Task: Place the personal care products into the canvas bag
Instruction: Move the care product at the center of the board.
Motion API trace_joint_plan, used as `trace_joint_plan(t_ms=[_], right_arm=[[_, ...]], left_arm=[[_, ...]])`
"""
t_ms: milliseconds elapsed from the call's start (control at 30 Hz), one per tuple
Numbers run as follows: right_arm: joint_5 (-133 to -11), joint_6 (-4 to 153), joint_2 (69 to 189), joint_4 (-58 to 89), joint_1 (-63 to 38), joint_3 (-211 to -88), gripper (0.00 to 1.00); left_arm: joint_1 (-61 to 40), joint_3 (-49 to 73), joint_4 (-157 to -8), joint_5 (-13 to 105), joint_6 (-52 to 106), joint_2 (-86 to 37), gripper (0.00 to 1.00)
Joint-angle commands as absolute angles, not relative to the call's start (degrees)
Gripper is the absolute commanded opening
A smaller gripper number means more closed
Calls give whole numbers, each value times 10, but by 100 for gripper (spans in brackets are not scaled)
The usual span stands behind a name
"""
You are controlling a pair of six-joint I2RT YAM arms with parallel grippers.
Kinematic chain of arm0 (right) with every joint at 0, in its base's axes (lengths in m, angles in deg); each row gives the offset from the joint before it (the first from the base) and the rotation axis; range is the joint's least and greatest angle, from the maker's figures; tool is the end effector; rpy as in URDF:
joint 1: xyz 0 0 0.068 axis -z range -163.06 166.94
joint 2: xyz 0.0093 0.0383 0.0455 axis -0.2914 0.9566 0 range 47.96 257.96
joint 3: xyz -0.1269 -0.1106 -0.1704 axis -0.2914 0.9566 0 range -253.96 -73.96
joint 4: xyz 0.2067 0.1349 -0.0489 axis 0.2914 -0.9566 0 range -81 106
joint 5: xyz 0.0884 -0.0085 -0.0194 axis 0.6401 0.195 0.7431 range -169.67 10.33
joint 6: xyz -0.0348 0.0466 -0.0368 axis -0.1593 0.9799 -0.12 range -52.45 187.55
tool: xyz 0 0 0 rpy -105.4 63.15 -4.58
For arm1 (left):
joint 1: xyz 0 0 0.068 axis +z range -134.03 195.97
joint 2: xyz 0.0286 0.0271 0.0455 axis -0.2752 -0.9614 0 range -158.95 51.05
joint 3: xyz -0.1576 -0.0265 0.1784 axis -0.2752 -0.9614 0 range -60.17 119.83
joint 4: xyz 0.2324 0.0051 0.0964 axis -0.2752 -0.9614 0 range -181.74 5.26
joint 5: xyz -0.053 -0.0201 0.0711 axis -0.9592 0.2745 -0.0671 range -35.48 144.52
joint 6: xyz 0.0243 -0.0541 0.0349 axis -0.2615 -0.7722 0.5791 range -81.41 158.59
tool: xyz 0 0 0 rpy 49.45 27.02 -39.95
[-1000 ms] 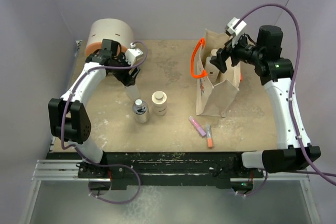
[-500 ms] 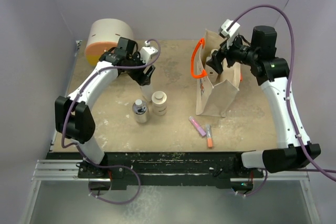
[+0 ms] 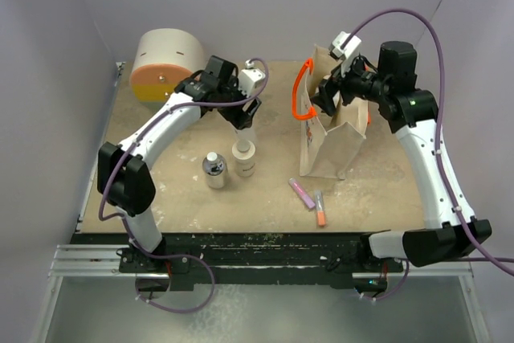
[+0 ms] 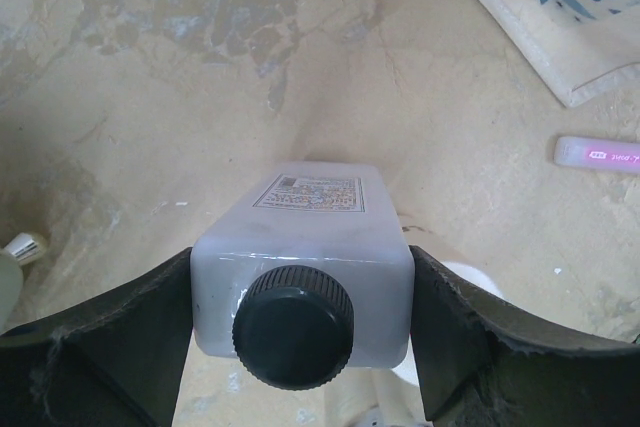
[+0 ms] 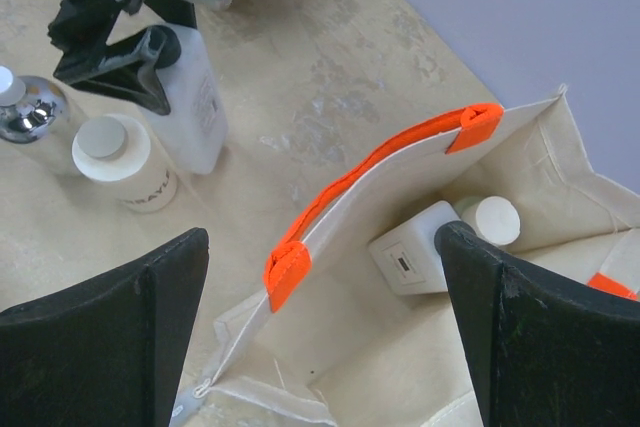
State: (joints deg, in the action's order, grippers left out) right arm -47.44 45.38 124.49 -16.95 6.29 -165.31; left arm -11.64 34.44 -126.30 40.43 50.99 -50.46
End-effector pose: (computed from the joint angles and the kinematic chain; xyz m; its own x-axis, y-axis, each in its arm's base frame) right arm 0.2824 0.0833 0.4169 -0.0363 -0.3317 -0.9427 -0.7215 0.6614 -0.2050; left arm 0.3399 -0.1931 0.2739 -0.5206 0.5074 -0.6867 0.7212 0.6918 -0.0356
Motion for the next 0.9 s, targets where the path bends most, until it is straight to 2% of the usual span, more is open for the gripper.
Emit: trace_joint_plan(t_ms=[0, 433, 633, 867], right_arm=[[-496, 473, 1218, -143, 60, -1644, 99], [-558, 511, 1172, -111, 60, -1590, 99], [-564, 513, 1173, -112, 60, -1589, 99], [-563, 510, 1178, -110, 60, -1584, 99]], left_arm=[[-135, 393, -1186, 434, 478, -497, 0], [-190, 479, -1211, 497, 455, -588, 2], [-201, 476, -1209, 502, 451, -605, 19], [-202, 468, -1211, 492, 447, -601, 61]])
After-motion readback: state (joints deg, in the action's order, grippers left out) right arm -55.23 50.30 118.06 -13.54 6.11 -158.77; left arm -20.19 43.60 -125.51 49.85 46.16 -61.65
